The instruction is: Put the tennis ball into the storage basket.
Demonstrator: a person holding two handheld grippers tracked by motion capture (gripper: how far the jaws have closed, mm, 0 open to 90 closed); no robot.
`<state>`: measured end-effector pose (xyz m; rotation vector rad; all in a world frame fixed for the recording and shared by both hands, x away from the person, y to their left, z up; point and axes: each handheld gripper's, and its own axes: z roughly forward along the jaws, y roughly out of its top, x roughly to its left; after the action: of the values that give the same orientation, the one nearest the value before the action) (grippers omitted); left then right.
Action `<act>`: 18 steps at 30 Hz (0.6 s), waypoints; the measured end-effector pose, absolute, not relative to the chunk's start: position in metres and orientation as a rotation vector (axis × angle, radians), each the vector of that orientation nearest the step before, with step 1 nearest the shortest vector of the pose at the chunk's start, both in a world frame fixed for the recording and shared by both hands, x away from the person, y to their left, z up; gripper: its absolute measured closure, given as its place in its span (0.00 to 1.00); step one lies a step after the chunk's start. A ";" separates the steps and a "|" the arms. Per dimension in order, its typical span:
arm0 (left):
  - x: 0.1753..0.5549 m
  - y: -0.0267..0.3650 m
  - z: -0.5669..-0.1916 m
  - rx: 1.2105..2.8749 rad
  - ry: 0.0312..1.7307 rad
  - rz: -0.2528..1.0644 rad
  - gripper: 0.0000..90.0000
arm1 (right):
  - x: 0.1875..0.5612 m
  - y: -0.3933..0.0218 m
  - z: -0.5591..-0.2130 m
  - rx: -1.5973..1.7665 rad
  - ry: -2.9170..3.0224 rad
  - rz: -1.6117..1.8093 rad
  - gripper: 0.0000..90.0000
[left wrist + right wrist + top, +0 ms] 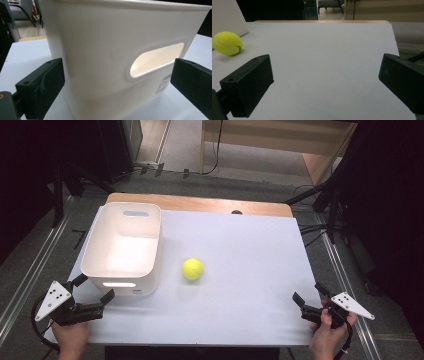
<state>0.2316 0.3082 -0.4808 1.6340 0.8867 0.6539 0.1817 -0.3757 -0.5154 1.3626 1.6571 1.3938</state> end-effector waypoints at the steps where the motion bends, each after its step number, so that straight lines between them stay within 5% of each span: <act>1: 0.232 0.308 -0.481 1.634 0.887 0.654 0.00 | 0.182 -0.376 -0.515 1.363 1.657 1.394 0.00; 18: 0.231 0.308 -0.481 1.634 0.891 0.662 0.00 | 0.196 -0.351 -0.492 1.269 1.858 1.341 0.00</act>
<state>0.2306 0.3079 -0.4814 1.6338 0.8913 0.6621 0.1962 -0.3507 -0.4923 1.2691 1.8579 1.3412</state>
